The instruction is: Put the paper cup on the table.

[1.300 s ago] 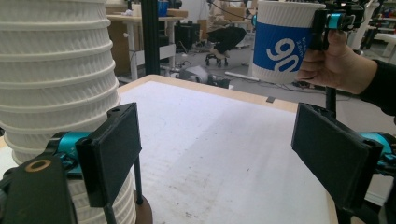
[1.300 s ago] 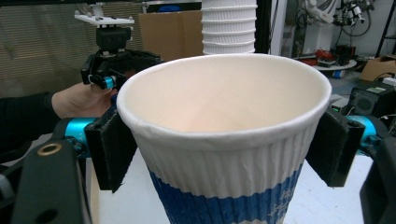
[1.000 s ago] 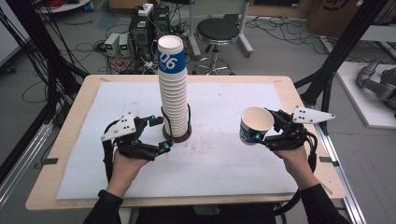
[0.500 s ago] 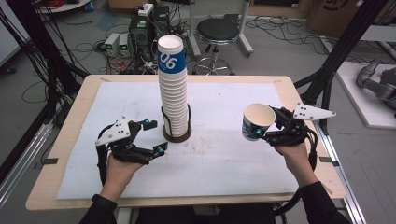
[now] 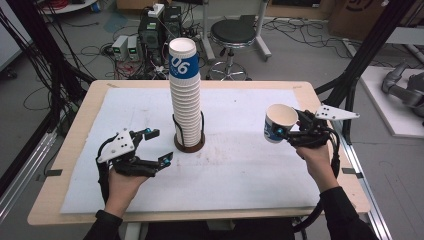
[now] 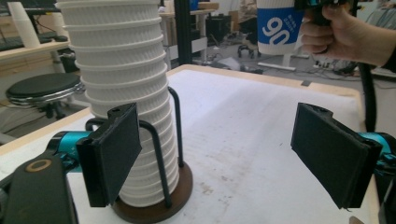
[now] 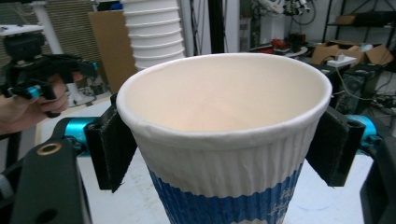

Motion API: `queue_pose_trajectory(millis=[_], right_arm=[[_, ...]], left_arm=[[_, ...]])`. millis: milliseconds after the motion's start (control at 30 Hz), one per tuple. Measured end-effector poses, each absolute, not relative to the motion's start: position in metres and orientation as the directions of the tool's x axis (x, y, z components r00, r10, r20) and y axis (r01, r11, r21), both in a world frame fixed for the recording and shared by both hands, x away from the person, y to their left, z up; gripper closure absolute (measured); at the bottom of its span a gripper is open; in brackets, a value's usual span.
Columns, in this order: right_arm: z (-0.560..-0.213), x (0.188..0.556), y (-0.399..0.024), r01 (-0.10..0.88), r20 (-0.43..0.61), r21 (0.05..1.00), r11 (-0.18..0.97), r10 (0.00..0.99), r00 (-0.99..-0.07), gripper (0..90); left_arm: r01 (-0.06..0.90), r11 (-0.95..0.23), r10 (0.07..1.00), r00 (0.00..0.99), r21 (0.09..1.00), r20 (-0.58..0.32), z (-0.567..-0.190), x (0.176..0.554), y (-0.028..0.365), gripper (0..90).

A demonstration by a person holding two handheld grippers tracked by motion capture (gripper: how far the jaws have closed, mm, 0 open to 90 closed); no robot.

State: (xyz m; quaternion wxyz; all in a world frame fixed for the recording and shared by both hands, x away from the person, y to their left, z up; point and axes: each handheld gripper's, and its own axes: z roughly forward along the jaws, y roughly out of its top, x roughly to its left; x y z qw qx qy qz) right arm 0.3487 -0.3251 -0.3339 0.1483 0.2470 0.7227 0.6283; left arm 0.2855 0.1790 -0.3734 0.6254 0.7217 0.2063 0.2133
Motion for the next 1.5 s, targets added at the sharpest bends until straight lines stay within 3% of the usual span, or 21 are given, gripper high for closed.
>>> queue_pose_trajectory(millis=[1000, 1500], right_arm=[[-0.372, 0.387, -0.332, 0.24, 0.106, 0.967, 0.088, 0.715, -0.691, 20.6], [-0.403, 0.397, -0.33, 0.276, 0.141, 0.959, 0.073, 0.719, -0.681, 20.6]], left_arm=[[0.049, -0.127, 0.547, 0.837, 0.991, 0.029, -0.382, 0.289, 0.172, 15.9], [0.049, -0.136, 0.538, 0.842, 0.99, 0.032, -0.384, 0.291, 0.168, 16.1]])
